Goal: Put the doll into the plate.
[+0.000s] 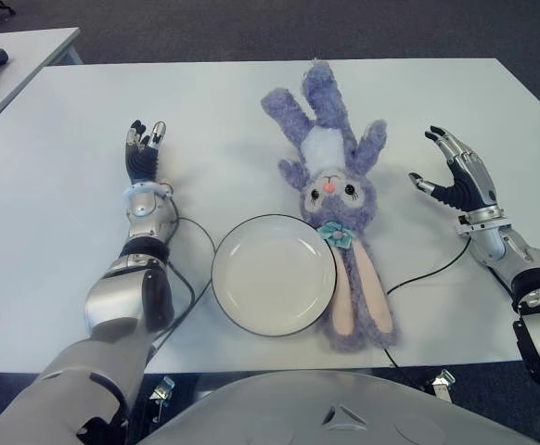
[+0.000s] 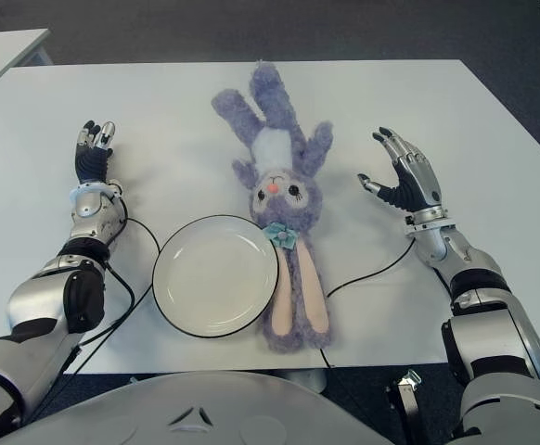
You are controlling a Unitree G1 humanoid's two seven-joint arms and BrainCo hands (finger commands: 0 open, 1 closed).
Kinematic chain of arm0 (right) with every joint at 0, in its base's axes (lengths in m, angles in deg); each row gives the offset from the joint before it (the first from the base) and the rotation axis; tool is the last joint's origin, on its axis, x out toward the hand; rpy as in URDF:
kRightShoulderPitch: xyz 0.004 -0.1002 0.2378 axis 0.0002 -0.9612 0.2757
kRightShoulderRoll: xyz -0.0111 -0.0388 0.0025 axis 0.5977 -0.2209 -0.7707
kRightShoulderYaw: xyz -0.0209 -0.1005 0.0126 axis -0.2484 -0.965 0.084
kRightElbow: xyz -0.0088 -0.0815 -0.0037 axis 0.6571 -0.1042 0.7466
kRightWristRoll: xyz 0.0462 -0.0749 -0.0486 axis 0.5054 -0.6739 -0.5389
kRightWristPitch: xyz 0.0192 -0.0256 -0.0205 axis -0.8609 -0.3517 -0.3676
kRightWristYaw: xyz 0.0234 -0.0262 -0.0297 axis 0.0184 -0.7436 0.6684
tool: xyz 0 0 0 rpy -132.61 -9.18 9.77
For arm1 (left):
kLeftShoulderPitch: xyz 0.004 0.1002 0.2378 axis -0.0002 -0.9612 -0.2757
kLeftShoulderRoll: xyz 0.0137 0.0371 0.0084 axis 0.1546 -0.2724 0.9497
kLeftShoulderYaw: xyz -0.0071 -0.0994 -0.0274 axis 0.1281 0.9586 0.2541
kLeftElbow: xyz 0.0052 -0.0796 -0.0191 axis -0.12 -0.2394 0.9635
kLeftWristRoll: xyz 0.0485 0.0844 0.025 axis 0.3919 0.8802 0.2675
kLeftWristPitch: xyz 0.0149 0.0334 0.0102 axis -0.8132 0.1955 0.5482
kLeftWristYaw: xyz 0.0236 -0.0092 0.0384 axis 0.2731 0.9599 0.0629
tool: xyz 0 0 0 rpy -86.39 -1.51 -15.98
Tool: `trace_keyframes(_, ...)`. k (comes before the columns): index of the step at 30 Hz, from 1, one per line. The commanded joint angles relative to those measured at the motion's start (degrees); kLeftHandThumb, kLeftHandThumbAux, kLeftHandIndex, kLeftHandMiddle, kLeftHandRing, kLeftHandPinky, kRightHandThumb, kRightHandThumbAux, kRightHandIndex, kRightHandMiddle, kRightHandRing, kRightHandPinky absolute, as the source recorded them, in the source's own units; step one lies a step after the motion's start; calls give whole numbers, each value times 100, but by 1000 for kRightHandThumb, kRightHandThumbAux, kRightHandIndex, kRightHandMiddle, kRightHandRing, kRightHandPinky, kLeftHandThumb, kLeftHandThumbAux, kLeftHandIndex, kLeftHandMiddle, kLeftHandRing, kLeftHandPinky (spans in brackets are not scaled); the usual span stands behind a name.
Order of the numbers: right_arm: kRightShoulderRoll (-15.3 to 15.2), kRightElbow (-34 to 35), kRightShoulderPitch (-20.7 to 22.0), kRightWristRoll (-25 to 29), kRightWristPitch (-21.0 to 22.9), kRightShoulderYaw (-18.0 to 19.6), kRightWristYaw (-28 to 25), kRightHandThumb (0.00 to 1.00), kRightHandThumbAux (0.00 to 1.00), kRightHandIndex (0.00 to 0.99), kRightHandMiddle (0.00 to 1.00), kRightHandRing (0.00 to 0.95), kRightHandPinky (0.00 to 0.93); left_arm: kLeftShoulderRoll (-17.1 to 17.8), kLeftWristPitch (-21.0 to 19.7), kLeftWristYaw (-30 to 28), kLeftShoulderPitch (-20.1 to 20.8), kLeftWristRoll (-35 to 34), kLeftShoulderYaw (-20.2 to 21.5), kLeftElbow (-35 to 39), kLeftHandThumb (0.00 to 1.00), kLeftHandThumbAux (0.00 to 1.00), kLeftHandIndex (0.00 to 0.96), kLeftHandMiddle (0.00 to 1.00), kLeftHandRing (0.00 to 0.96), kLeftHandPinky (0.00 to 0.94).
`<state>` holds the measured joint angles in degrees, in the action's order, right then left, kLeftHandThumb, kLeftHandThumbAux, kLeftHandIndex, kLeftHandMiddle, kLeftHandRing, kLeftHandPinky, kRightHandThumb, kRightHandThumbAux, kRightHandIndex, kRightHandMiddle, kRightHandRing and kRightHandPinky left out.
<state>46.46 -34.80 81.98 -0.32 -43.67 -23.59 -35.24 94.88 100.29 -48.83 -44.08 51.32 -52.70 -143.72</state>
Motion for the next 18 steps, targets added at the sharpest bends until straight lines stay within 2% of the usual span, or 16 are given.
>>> trace_keyframes(1,359,-261,-77,171,16,-30,-215,411,521,0,54,136,272,-520,-734,-22,-1115,26,-23,-814,0,484,37,74,44,8)
trace_keyframes(5,316,-252,-69,239,-15,-42,-390,435,536,6,62,150,283,-520,-716,-41,-1117,22,-18,-813,0,482,38,72,42,12)
trace_keyframes(10,224,307,-121,353,-152,-30,-742,445,532,11,69,151,249,-515,-707,-65,-1121,18,-14,-814,0,485,39,71,42,14)
trace_keyframes(12,224,649,-169,380,-145,-21,-841,432,529,11,69,147,235,-511,-712,-70,-1121,17,-12,-815,0,486,40,72,43,16)
trace_keyframes(18,207,1761,-429,530,-188,110,-1107,319,511,0,41,80,97,-507,-703,-70,-1122,22,-14,-816,0,495,50,77,47,15)
